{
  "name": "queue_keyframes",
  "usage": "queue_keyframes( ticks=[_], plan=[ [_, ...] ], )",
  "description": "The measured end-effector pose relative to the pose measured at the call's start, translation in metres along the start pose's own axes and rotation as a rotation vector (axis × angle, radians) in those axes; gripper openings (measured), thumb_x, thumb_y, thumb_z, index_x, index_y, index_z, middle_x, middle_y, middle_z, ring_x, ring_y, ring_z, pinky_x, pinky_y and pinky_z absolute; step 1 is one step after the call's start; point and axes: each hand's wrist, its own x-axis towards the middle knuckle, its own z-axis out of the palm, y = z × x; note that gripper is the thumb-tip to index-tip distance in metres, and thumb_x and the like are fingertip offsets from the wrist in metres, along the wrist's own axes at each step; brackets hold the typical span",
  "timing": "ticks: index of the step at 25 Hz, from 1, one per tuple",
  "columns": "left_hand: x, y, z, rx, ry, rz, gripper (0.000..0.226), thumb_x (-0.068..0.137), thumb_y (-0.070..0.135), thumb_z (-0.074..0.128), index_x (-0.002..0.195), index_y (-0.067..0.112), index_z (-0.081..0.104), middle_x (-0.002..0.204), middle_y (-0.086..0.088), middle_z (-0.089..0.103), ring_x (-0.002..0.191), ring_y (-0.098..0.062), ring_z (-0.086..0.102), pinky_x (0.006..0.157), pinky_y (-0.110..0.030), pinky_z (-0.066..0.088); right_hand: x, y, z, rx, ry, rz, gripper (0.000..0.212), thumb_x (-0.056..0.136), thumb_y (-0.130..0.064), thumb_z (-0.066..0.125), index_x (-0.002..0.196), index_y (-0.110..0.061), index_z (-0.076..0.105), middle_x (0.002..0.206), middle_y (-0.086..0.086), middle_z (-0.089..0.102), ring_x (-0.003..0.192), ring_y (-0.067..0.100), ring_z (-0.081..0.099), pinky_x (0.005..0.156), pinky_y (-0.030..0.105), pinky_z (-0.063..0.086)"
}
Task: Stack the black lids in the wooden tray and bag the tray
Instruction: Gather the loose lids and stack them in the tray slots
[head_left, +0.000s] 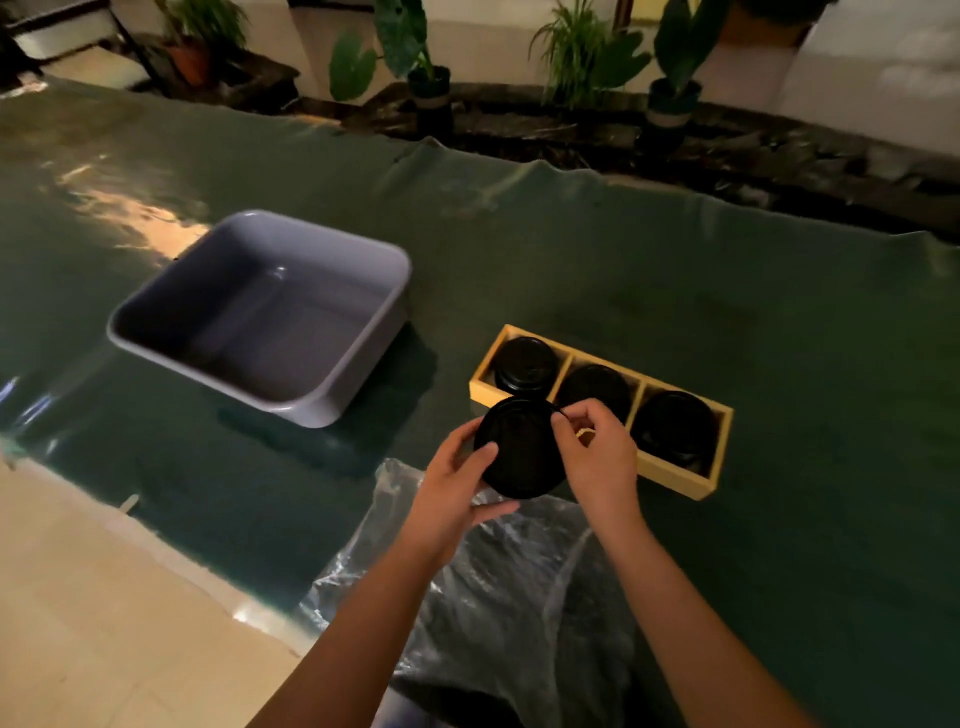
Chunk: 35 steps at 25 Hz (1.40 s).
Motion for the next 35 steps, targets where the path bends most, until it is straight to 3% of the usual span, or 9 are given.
queue_keyframes(
  ticks=[3,7,12,15,18,22,26,30,35],
  plan=[
    [-0.006,-0.007,0.012,0.047,-0.062,0.017,0.029,0.090,0.019,0.055,0.116,0.033,0.053,0.122,-0.002,0.058,0.111,-0.025,0.060,0.059,-0.031,0.057,-0.001,0.012,-0.025,0.040,-0.119,0.141,0.025,0.088,-0.025,0.056,0.113,-0.021,0.052,0.089,-0.006,0.058,0.079,0.011,0.058,0.066,0.027,0.048],
    [-0.006,-0.009,0.018,0.045,-0.209,-0.067,0.031,0.089,0.009,0.055,0.112,0.029,0.060,0.118,-0.001,0.061,0.099,-0.015,0.066,0.063,-0.028,0.057,-0.003,0.021,-0.070,0.394,-0.553,0.538,0.034,0.090,-0.017,0.055,0.123,-0.022,0.050,0.106,0.009,0.064,0.035,0.009,0.053,0.032,0.018,0.036],
    [0.004,-0.008,0.035,0.032,-0.362,-0.113,0.047,0.082,-0.012,0.051,0.112,0.022,0.065,0.121,-0.006,0.060,0.110,-0.023,0.060,0.071,-0.032,0.058,-0.011,0.034,-0.101,0.656,-0.646,0.654,0.034,0.091,-0.006,0.040,0.117,-0.023,0.053,0.111,0.011,0.066,0.080,0.028,0.073,0.060,0.030,0.059],
    [0.010,-0.005,0.048,0.024,-0.396,-0.146,0.027,0.088,0.009,0.050,0.108,0.018,0.068,0.117,-0.005,0.064,0.114,-0.020,0.057,0.075,-0.035,0.058,-0.008,0.038,-0.105,0.777,-0.582,0.686,0.030,0.094,-0.033,0.041,0.118,-0.023,0.054,0.124,0.005,0.055,0.095,0.033,0.070,0.070,0.038,0.060],
    [0.019,-0.006,0.060,0.114,-0.295,-0.099,0.025,0.092,0.023,0.051,0.098,0.011,0.071,0.121,-0.011,0.061,0.116,-0.022,0.054,0.080,-0.036,0.058,0.003,0.039,-0.096,0.615,-0.462,0.714,0.032,0.089,-0.047,0.048,0.106,-0.022,0.057,0.117,0.003,0.059,0.091,0.028,0.070,0.068,0.037,0.059],
    [0.033,-0.005,0.074,0.288,-0.149,0.059,0.022,0.087,0.002,0.056,0.103,0.010,0.068,0.122,-0.011,0.059,0.112,-0.024,0.057,0.095,-0.039,0.049,0.024,0.038,-0.076,0.513,-0.304,0.651,0.016,0.084,-0.020,0.062,0.098,-0.017,0.055,0.112,0.010,0.059,0.094,0.020,0.061,0.080,0.036,0.054],
    [0.060,0.008,0.086,0.114,-0.060,-0.093,0.028,0.088,0.003,0.056,0.115,0.011,0.053,0.100,-0.007,0.064,0.093,-0.018,0.063,0.067,-0.026,0.055,0.063,0.035,-0.072,0.475,-0.241,0.526,0.038,0.078,-0.004,0.065,0.115,-0.012,0.059,0.120,0.017,0.062,0.110,0.025,0.059,0.100,0.042,0.046],
    [0.093,0.019,0.101,0.158,-0.021,-0.088,0.017,0.092,0.009,0.049,0.105,0.012,0.061,0.094,-0.001,0.063,0.089,-0.011,0.059,0.072,-0.026,0.050,0.111,0.037,-0.064,0.247,-0.295,0.344,0.038,0.082,-0.008,0.063,0.119,-0.017,0.060,0.114,0.002,0.061,0.108,0.014,0.055,0.083,0.022,0.047],
    [0.130,0.013,0.104,0.187,0.083,-0.121,0.017,0.094,0.008,0.043,0.091,0.019,0.056,0.089,0.003,0.058,0.083,-0.008,0.054,0.070,-0.026,0.047,0.152,0.060,-0.048,-0.021,-0.443,0.269,0.040,0.083,-0.013,0.063,0.122,-0.016,0.059,0.126,0.004,0.061,0.118,0.017,0.054,0.102,0.035,0.043]
  ],
)
